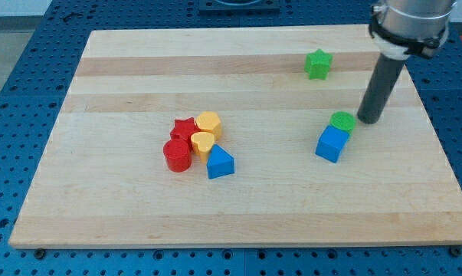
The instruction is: Point your arm towards the green star
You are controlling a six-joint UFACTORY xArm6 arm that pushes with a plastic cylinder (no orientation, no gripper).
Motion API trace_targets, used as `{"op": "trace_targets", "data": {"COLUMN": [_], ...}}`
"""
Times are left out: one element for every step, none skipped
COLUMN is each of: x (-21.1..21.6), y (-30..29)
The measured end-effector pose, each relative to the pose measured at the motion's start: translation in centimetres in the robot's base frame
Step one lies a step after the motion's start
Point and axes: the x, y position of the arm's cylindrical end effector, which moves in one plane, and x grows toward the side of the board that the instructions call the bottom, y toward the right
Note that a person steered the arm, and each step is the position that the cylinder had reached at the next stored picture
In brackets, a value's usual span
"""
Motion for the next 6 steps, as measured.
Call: {"op": "trace_targets", "data": {"x": [-6.5,-12.3,-19.2,-20.5,-18.9,-12.7], "y": [4.1,3.7,0.2,-5.7,-11.7,-11.8]}}
